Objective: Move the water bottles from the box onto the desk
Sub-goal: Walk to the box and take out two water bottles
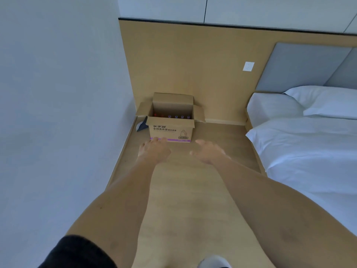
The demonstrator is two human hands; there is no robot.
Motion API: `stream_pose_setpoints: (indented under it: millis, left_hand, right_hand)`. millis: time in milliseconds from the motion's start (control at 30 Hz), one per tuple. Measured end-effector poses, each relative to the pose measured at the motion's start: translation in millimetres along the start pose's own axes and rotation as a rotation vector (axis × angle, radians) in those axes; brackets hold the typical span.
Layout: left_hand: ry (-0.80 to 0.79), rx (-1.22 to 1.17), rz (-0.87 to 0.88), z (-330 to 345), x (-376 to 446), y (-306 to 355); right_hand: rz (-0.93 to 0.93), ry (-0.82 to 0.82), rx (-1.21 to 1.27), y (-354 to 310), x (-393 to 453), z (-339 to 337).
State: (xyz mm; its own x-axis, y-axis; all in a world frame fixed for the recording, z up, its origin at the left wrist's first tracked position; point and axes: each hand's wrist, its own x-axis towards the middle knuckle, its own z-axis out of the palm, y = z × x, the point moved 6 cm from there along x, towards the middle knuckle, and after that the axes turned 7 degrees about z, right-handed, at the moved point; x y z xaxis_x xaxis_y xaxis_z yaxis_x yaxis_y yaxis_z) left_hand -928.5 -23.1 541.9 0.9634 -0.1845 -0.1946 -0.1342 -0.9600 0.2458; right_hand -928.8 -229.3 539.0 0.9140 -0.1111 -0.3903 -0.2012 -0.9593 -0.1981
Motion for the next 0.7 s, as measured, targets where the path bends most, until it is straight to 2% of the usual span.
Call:
stream_pose_setpoints:
  millis: [367, 700]
  left_hand:
    - [0.020, 0.025, 0.044, -21, 181, -59]
    - [-0.004, 0.019, -0.060, -68, 381, -113]
  right_hand:
    - [-0.006, -0.025, 0.055, -60, 170, -34]
    - [0.000, -0.141, 0.044, -109, 382, -77]
